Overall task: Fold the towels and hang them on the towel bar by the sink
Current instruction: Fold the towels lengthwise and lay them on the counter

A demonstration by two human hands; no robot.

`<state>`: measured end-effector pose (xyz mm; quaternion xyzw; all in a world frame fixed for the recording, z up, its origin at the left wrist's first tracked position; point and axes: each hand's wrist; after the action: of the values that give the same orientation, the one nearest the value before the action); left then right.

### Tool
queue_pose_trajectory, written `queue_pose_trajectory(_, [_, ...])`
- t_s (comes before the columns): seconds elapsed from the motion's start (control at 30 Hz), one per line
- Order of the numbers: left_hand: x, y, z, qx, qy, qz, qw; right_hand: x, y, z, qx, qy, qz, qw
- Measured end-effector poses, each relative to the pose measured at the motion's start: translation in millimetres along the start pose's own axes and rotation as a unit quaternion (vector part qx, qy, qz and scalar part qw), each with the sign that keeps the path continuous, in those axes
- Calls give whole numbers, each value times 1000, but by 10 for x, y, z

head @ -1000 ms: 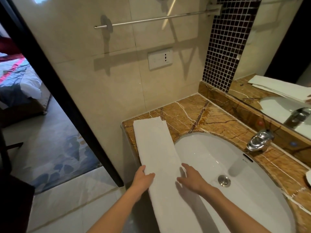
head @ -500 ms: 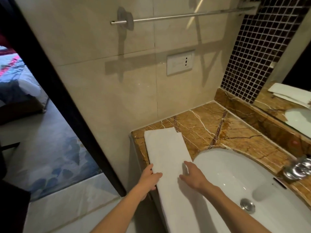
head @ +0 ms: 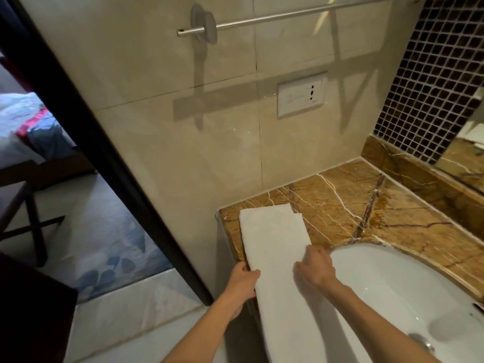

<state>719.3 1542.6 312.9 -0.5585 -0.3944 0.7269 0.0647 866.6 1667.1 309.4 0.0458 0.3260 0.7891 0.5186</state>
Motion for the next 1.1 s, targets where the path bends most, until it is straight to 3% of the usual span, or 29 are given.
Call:
queue_pose_trajectory(0.27, [53, 77, -144, 26, -20, 24, 999, 39, -113, 33, 62, -6, -24, 998])
queue_pose_trajectory(0.5, [239, -62, -214, -7, -54, -14, 998, 201, -28, 126, 104, -63, -13, 993])
queue_pose_trajectory(0.83, [402, -177, -143, -7, -60, -5, 998, 272, -39, 94, 227, -21, -61, 972])
queue_pose_trajectory(1.0, [391, -219, -131, -1, -26, 20, 999, 218, -91, 163, 217, -24, -104, 970])
queue_pose_trajectory(1.1, [425, -276, -148, 12, -30, 20, 999, 206, -93, 212, 212, 19, -130, 968])
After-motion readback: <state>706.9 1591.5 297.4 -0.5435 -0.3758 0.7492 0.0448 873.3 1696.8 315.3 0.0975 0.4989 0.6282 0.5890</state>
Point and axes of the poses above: each hand's wrist, its own x-axis towards the middle knuckle, its own z-axis out of the back of the hand, y = z × x, and after that the axes turned 11 degrees about z, right-handed
